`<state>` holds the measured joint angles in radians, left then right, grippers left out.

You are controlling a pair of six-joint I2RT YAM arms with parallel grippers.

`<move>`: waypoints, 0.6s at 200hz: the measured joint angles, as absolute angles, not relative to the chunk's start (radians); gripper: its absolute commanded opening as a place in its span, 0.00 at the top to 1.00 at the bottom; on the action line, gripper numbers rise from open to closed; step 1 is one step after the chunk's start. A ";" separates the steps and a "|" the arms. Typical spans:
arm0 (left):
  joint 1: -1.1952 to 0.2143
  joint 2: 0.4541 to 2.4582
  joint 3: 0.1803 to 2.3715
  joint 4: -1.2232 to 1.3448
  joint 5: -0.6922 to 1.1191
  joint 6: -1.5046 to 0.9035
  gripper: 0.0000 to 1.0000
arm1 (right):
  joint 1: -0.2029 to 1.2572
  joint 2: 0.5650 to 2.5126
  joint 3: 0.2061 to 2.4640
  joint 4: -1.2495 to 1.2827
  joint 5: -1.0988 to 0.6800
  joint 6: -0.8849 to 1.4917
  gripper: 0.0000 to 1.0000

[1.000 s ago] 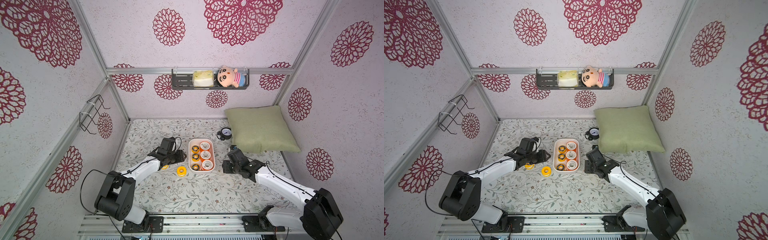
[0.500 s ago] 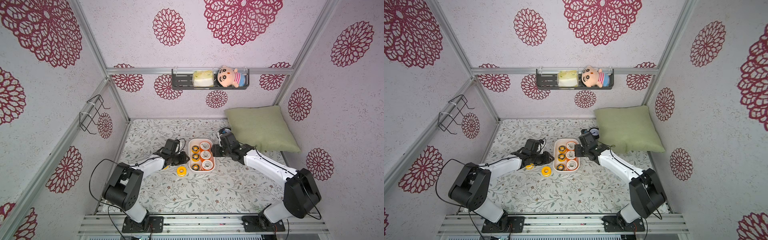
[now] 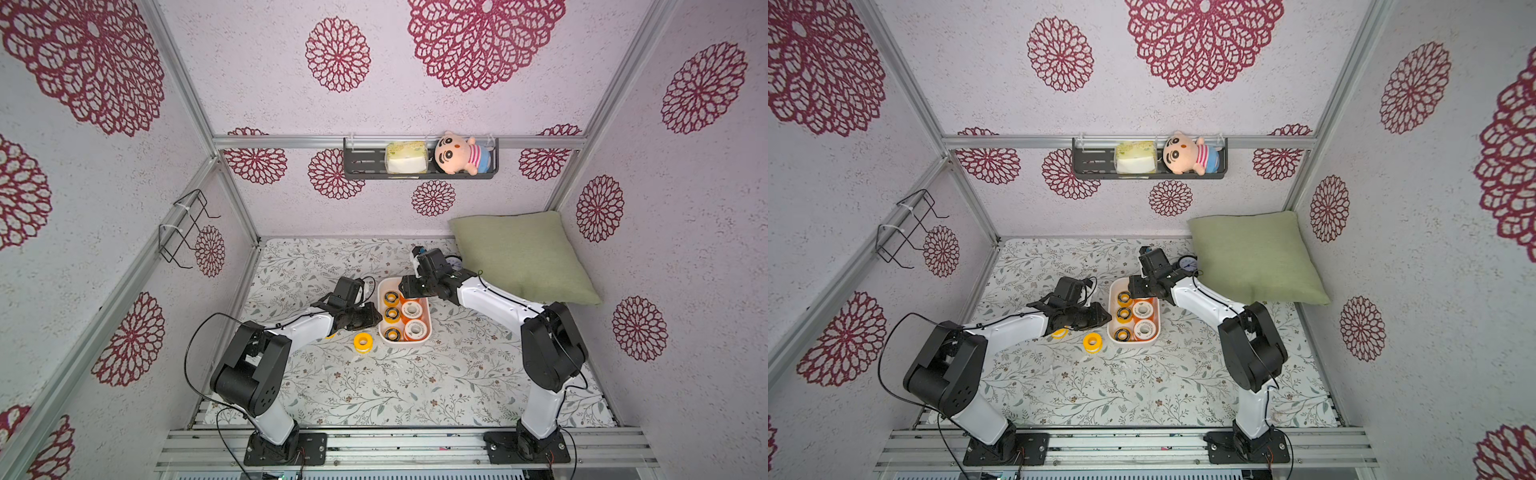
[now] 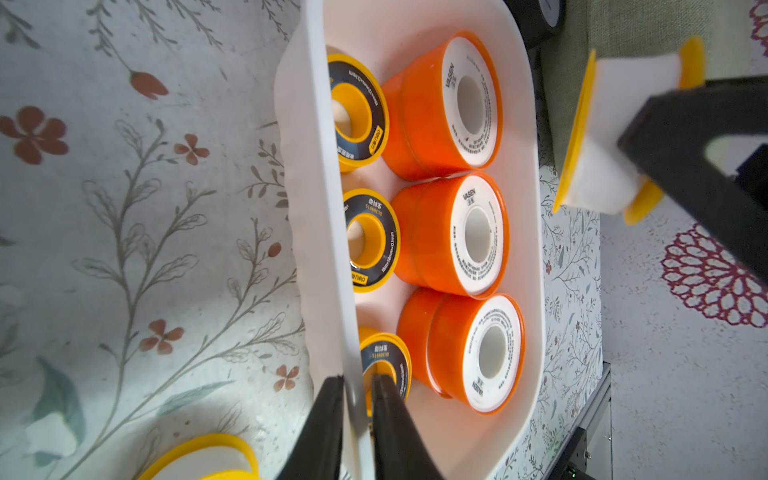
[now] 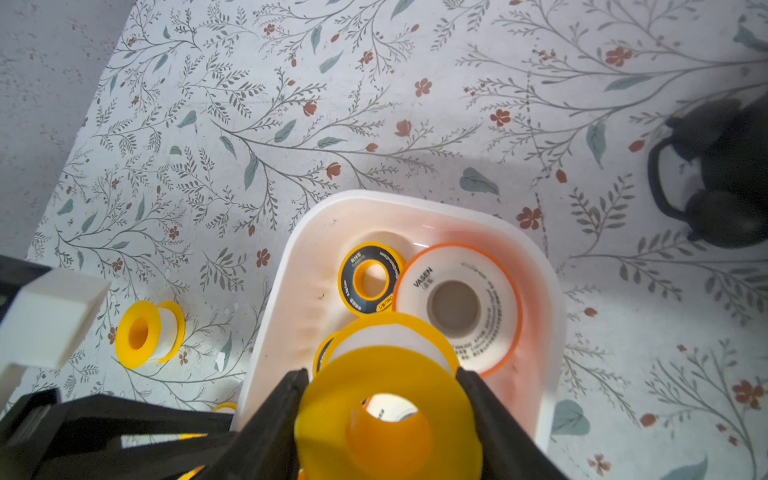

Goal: Put the sealing tape into the storage box
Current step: Place the sealing tape in the storage box.

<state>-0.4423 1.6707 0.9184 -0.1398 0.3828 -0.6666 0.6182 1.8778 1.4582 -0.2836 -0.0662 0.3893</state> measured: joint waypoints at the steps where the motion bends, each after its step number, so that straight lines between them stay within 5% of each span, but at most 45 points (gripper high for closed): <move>1: -0.442 1.671 0.918 -0.140 0.383 -0.667 0.82 | 0.619 1.880 1.460 -0.284 -0.067 0.389 0.41; 120: -0.443 1.671 0.928 -0.152 0.379 -0.666 0.81 | 0.658 2.135 1.752 -0.391 -0.084 0.345 0.39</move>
<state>-0.4435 1.6707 0.9276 -0.1524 0.3786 -0.6662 0.6582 2.1349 1.7515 -0.3908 -0.0845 0.3447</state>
